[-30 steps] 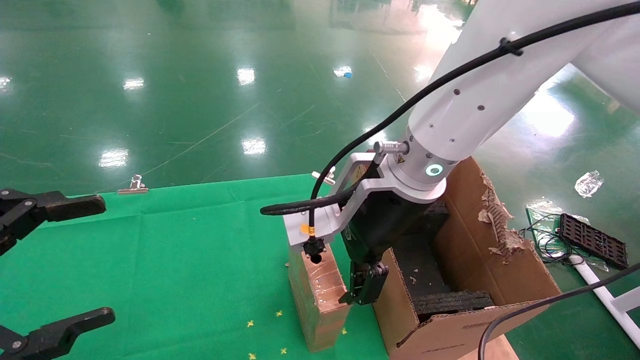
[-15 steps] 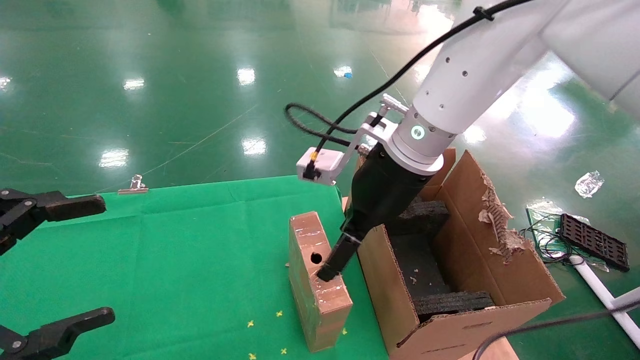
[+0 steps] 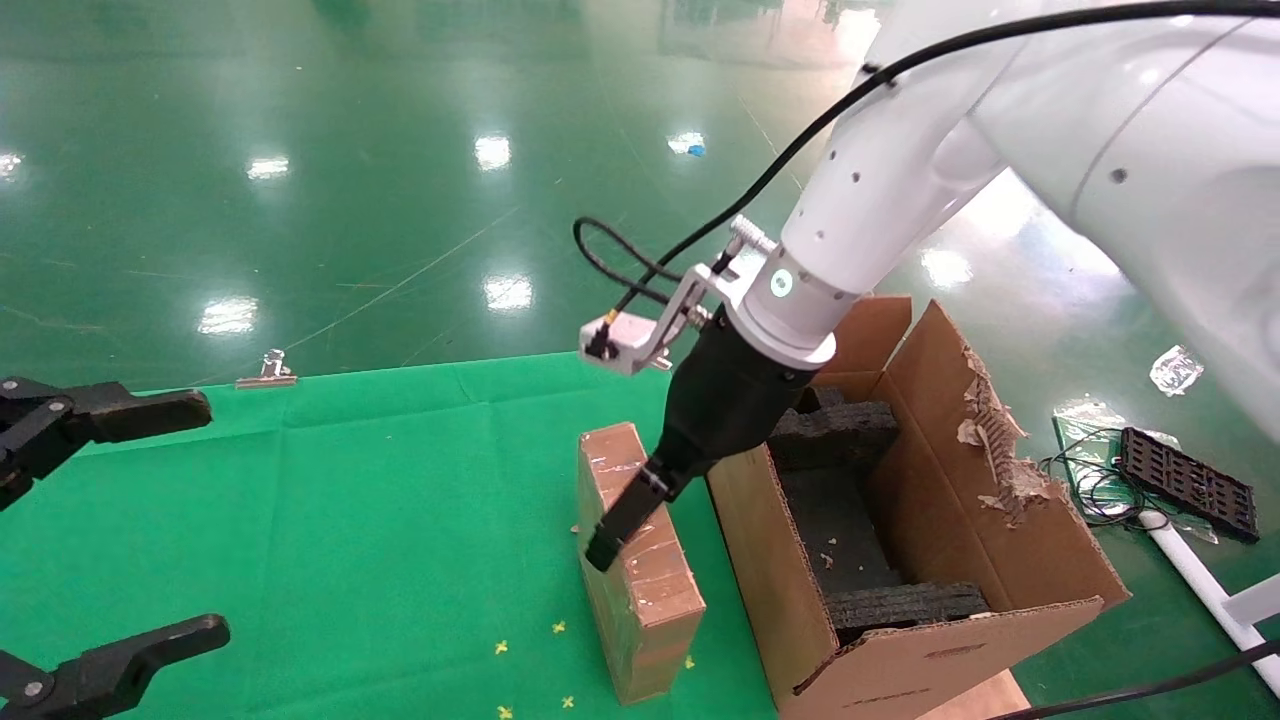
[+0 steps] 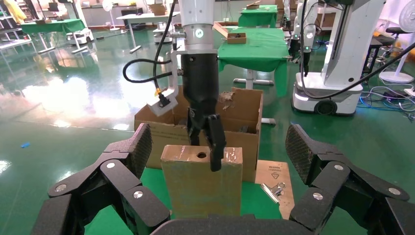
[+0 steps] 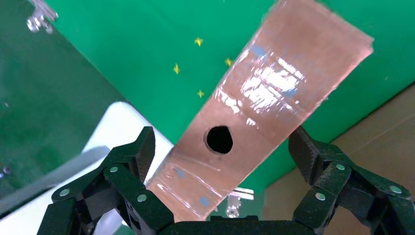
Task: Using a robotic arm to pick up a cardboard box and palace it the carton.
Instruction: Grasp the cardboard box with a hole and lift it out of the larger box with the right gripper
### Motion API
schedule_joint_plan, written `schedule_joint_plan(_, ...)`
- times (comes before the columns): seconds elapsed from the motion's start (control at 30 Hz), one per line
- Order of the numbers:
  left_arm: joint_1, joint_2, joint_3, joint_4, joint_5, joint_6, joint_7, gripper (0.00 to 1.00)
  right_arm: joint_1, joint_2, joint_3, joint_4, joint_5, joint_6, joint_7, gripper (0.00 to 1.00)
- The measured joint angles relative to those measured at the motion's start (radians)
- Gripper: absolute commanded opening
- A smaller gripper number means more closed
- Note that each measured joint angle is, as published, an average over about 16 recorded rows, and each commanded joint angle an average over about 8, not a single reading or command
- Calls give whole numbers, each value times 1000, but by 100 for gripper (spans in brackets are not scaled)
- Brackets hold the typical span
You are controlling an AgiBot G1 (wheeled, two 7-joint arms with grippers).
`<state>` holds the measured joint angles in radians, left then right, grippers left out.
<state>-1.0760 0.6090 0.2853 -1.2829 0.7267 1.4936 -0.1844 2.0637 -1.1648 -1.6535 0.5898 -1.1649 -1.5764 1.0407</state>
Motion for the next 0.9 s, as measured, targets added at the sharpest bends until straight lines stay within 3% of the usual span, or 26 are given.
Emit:
schedule_joint_plan(0.07,0,0,0,0,0,0,0,88,-1,-10,-12,-11,-1,0,-6,45)
schedule_joint_plan(0.17,0,0,0,0,0,0,0,63,-2,-20,-29,-20,-2,0,-14,8)
schedule_joint_plan(0.23,0,0,0,0,0,0,0,44,-1,-24,-40,-22,-1,0,-18,0)
schedule_joint_plan(0.33,0,0,1,0,0,0,0,25,0,-28,-56,-22,0,0,-22,0)
schedule_joint_plan(0.57,0,0,1,0,-1,0,1,4,4,-30,-91,-10,6,2,-21,0)
schedule_joint_plan(0.9,0,-1,2,0,-1,-1,1,0,8,-28,-129,0,17,8,-23,0)
